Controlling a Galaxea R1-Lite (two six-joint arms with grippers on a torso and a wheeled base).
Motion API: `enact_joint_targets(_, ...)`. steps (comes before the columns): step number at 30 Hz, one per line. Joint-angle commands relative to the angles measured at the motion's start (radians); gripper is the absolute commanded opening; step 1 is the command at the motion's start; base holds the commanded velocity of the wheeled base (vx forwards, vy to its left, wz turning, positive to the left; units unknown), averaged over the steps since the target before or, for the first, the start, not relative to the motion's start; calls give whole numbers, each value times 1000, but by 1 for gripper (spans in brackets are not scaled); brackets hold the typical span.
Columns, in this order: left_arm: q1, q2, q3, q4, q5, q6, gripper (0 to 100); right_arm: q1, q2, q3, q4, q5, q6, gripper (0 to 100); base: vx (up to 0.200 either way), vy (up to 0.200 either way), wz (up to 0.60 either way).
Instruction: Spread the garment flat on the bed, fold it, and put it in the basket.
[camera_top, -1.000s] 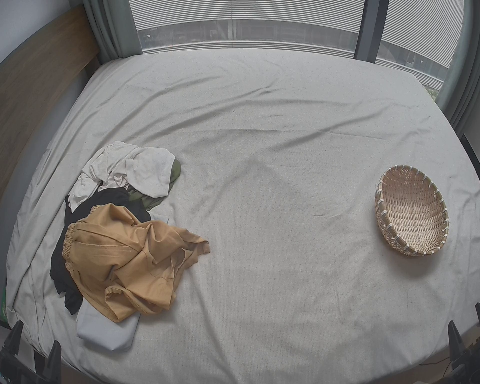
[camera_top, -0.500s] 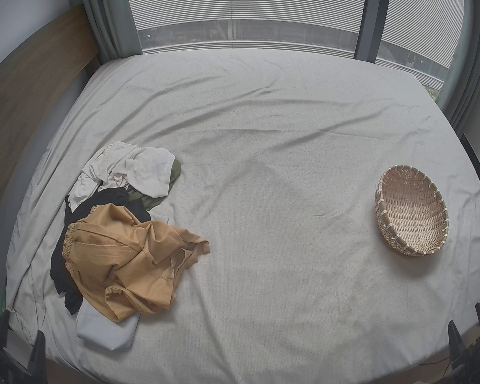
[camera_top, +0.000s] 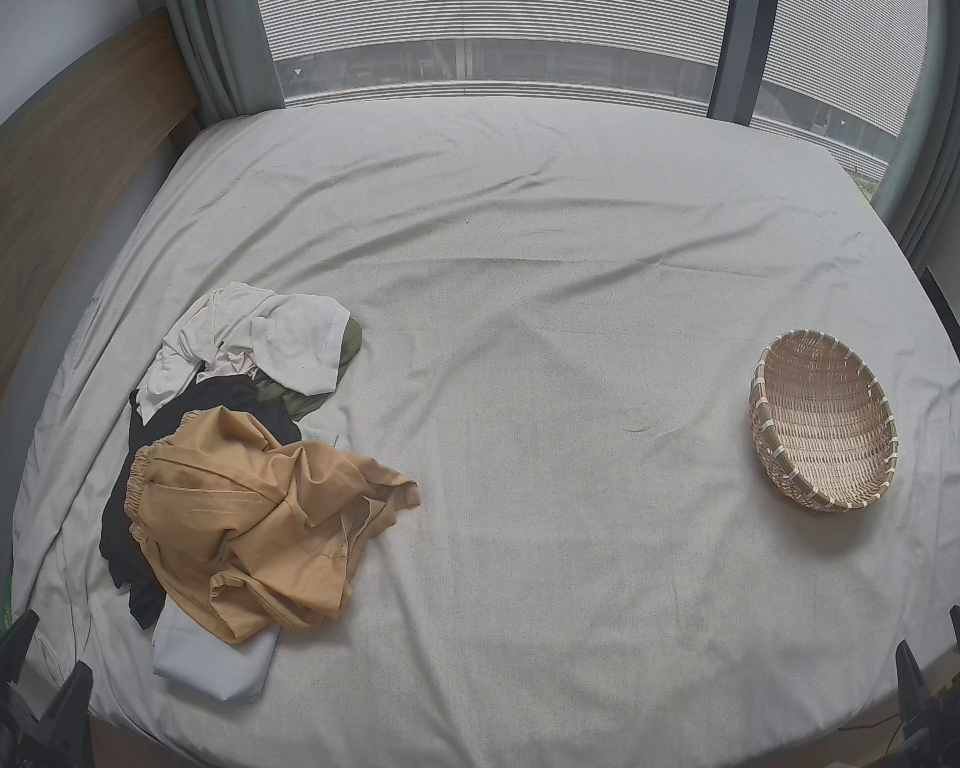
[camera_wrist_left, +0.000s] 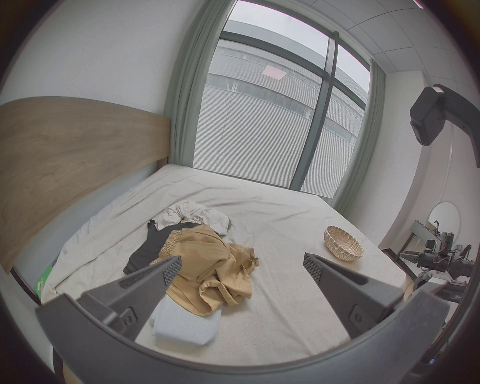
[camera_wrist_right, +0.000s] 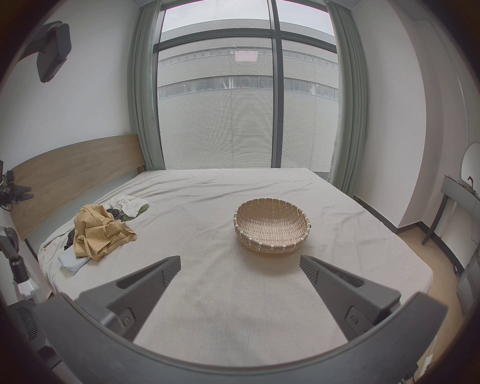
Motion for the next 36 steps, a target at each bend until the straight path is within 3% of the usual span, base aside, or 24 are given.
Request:
enact_joint_targets(1,-5,107,-7,-2,-17,-23,100,0,0,18,0,1,0,100,0,0,0)
enact_joint_targets(4,-5,178,-30,-2,-41,-67,100,0,0,18,0,1,0,100,0,0,0)
enact_joint_targets(7,-5,334,-62,-9,-115,-138,100,0,0,18,0,1,-1,100,0,0,0)
enact_joint_targets(16,-7,584,-65,-96,-209,-219,100,0,0,18,0,1,-1,100,0,0,0)
enact_joint_targets(29,-45,942,-59,-348,-227,-256,100,0,0,18,0,1,0,100,0,0,0)
enact_joint_targets(36,-43,1098,-64,-420,-227,-265,100,0,0,18,0,1,0,100,0,0,0)
